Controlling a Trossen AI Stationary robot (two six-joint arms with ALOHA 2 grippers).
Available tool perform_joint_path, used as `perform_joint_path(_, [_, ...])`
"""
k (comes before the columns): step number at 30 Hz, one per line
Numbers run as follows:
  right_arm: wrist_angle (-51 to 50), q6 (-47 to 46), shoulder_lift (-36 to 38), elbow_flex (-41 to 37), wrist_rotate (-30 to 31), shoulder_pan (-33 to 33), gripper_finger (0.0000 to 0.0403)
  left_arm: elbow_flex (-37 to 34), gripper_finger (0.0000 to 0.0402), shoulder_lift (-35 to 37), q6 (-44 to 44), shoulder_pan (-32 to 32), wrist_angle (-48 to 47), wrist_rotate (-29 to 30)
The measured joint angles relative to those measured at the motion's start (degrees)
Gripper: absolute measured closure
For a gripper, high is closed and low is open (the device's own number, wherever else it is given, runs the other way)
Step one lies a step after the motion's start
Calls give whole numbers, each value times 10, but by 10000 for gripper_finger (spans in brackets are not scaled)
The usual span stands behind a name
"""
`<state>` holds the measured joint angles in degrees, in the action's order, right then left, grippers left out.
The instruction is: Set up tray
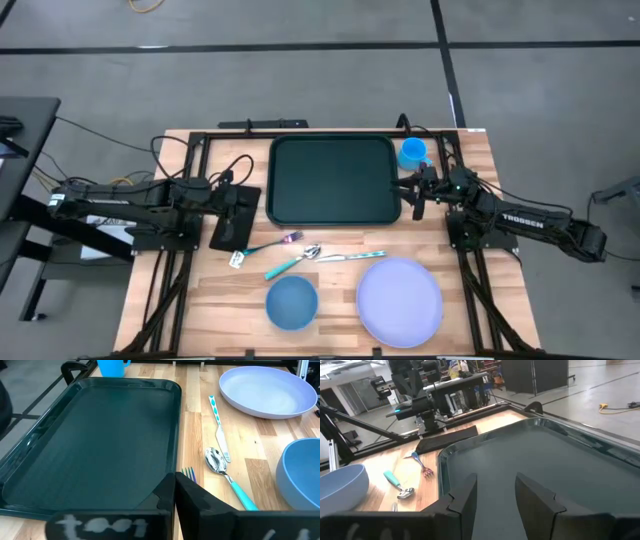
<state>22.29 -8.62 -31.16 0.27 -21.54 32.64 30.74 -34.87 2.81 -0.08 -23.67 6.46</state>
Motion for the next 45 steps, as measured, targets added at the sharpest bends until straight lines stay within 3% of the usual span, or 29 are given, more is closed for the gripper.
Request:
perform_joint_path(31, [0, 3, 0, 0, 0, 0, 280, 0, 401, 0, 0, 0, 0, 0])
perform_joint_path(41, [5, 174, 0, 6, 7, 1, 280, 0, 401, 0, 0, 0, 3, 0])
perform_joint_path(45, [19, 151, 0, 11, 1, -11, 280, 0, 401, 0, -7, 0, 14, 3])
